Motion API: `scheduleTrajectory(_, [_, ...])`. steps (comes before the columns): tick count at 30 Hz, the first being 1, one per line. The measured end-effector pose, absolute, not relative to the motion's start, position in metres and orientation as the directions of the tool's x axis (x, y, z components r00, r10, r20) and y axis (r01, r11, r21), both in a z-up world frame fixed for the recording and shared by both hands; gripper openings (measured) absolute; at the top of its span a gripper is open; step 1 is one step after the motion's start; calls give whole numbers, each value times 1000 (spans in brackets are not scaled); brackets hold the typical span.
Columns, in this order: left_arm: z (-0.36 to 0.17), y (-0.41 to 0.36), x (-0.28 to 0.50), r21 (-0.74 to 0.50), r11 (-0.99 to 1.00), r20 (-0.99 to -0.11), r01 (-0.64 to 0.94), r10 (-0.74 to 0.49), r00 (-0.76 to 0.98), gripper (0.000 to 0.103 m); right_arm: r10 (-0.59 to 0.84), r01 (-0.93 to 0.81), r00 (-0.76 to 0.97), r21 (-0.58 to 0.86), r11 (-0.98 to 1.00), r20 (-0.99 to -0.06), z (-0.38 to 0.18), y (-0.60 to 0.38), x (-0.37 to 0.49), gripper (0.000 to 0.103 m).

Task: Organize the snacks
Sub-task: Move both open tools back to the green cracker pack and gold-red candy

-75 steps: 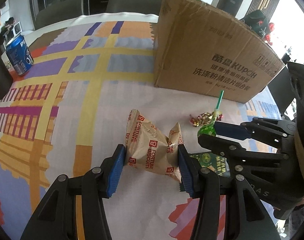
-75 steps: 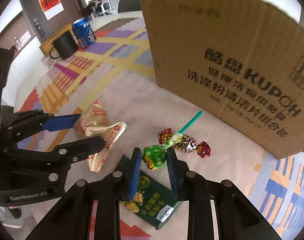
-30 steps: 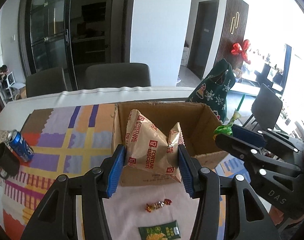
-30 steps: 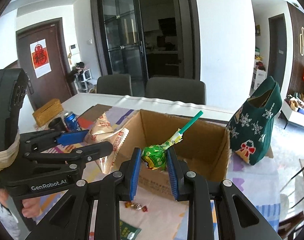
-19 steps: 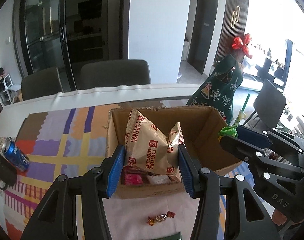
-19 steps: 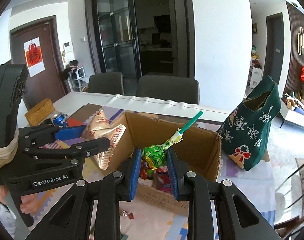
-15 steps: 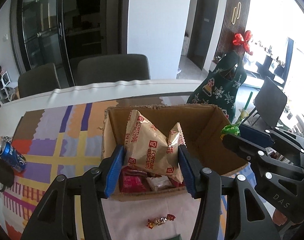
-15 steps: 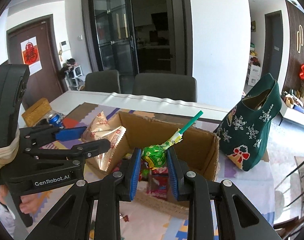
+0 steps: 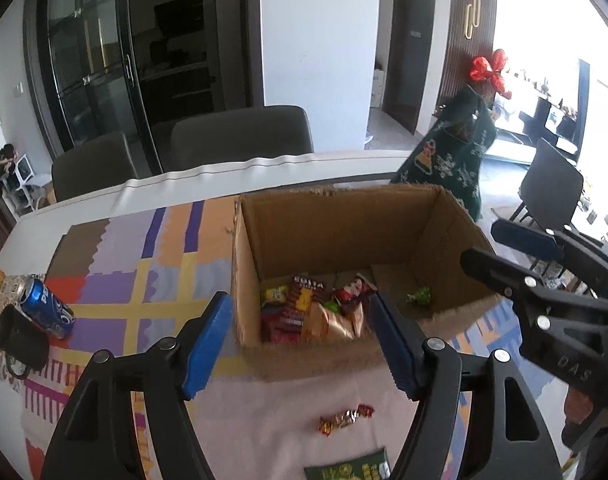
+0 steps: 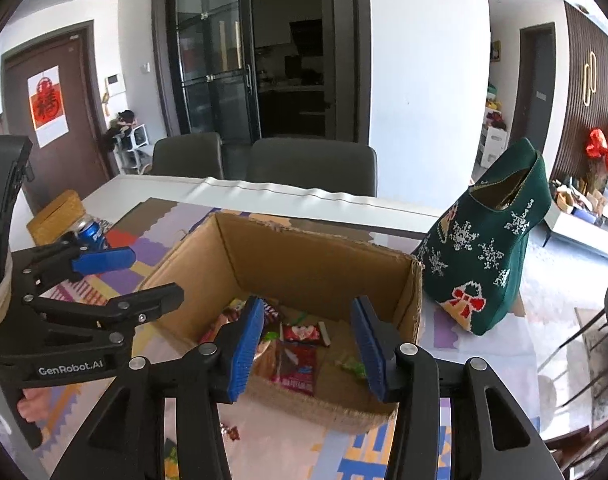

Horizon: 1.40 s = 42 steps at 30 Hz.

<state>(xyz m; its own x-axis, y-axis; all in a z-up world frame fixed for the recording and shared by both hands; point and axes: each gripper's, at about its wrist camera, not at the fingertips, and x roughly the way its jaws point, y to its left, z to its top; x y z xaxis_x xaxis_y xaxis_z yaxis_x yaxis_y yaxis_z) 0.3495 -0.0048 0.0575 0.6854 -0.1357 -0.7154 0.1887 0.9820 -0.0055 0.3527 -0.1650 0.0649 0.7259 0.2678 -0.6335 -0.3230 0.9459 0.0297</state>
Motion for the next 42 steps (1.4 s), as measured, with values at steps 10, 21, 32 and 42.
scheduleTrajectory(10, [44, 6, 298, 29, 972, -710, 235, -145, 689, 70, 269, -341, 724, 10, 940, -635, 56, -153, 310, 47])
scheduleTrajectory(21, [8, 25, 251, 47, 975, -754, 218, -108, 648, 70, 323, -473, 591, 7, 881, -739, 13, -118, 274, 47])
scheduleTrajectory(32, [-33, 38, 215, 4, 985, -812, 172, -97, 575, 70, 337, -634, 442, -24, 773, -831, -25, -84, 249, 47])
scheduleTrajectory(42, [-63, 49, 199, -36, 993, -860, 110, -87, 503, 70, 281, -776, 335, -94, 623, -899, -54, -56, 238, 58])
